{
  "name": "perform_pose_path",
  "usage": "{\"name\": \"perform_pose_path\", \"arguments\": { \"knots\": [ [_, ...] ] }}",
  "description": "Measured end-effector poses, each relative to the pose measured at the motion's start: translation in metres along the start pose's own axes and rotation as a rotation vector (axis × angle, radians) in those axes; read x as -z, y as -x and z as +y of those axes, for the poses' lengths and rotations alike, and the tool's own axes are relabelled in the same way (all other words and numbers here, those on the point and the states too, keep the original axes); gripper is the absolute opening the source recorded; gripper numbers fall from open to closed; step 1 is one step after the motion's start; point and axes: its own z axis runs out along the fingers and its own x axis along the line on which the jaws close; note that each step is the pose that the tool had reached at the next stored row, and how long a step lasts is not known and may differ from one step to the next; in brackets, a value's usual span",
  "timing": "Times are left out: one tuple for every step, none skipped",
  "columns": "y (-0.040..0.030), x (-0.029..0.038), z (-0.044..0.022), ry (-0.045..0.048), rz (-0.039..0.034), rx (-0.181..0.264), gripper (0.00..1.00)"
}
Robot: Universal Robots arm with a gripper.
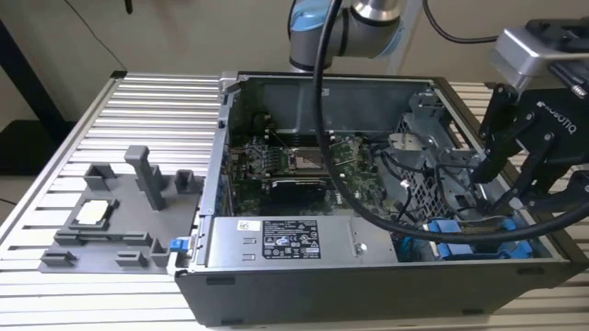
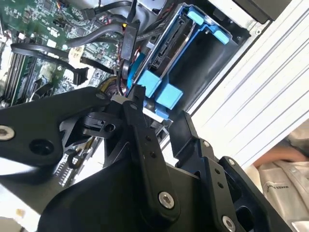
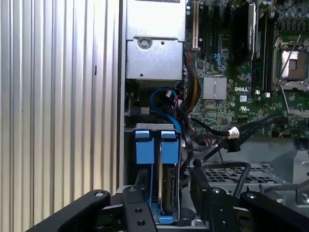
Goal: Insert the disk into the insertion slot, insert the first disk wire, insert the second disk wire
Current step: 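Insert the first disk wire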
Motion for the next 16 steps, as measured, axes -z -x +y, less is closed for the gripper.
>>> {"name": "perform_pose_path", "arguments": {
  "knots": [
    [0.0002, 0.0028, 0.0001, 0.0000, 0.0002, 0.000, 0.49],
    [0.0002, 0.0033, 0.0001, 0.0000, 0.0002, 0.000, 0.49],
    [0.0002, 0.0032, 0.0000, -0.0030, -0.0004, 0.000, 0.49],
    [0.0002, 0.0032, 0.0002, -0.0147, -0.0027, 0.001, 0.49],
    [0.0002, 0.0033, 0.0005, -0.0325, -0.0075, 0.002, 0.49],
    [0.0002, 0.0033, 0.0008, -0.0500, -0.0110, 0.003, 0.49],
    [0.0003, 0.0033, 0.0010, -0.0692, -0.0144, 0.004, 0.49],
    [0.0003, 0.0032, 0.0013, -0.0871, -0.0169, 0.005, 0.49],
    [0.0003, 0.0033, 0.0014, -0.1052, -0.0187, 0.006, 0.49],
    [0.0004, 0.0034, 0.0015, -0.1230, -0.0203, 0.007, 0.49],
    [0.0005, 0.0033, 0.0016, -0.1416, -0.0215, 0.009, 0.49],
    [0.0006, 0.0033, 0.0017, -0.1595, -0.0223, 0.010, 0.49],
    [0.0008, 0.0033, 0.0019, -0.1770, -0.0229, 0.012, 0.49],
    [0.0011, 0.0031, 0.0020, -0.1923, -0.0231, 0.015, 0.49],
    [0.0015, 0.0028, 0.0021, -0.2028, -0.0230, 0.018, 0.49],
    [0.0017, 0.0026, 0.0020, -0.2051, -0.0231, 0.019, 0.49]
  ]
}}
